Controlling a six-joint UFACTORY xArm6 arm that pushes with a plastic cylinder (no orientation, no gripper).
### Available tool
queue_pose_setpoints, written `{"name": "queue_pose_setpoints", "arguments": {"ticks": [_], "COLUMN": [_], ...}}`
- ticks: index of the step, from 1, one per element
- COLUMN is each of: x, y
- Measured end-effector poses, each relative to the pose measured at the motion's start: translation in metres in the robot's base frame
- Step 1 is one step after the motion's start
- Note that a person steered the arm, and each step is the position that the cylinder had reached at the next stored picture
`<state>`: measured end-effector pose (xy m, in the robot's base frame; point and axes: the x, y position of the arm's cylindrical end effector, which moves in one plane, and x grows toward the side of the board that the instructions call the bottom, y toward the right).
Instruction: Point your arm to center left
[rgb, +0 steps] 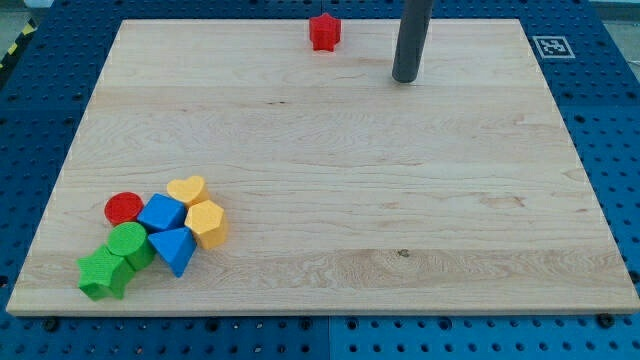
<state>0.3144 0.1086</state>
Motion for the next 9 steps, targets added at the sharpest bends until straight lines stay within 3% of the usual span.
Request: {"name": "queue_pose_setpoints", "arguments": {"ticks": [1, 2, 4, 5, 6, 7, 9], "x": [0.016, 0.067, 0.148, 0.165, 0.143, 0.119, 0.116], "y": [0.003, -0.007, -0.071, -0.08, -0.09, -0.148, -0.352]}}
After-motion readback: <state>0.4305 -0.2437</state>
